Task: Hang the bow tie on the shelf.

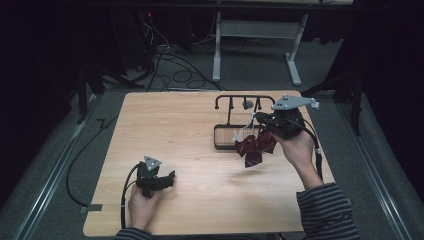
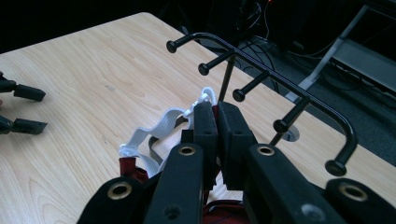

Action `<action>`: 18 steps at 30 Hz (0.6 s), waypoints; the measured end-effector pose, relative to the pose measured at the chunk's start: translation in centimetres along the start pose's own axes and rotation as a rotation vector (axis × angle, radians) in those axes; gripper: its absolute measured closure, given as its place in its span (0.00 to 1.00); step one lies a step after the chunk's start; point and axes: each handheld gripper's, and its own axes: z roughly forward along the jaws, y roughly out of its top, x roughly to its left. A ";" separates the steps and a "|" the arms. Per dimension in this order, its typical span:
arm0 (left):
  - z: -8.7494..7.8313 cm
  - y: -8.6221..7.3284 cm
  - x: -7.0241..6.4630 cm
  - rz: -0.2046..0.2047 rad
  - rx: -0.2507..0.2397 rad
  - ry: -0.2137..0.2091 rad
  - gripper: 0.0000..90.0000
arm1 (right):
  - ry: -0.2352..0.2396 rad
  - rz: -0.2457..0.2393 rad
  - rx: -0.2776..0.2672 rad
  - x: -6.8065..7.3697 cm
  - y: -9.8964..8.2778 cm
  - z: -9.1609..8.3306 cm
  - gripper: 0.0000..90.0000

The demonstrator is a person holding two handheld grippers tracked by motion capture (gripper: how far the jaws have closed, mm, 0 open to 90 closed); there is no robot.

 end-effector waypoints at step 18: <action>-0.2 -0.2 0.0 0.012 0.000 -0.016 0.22 | -0.067 -0.047 0.069 1.0 3.0 2.7 0.98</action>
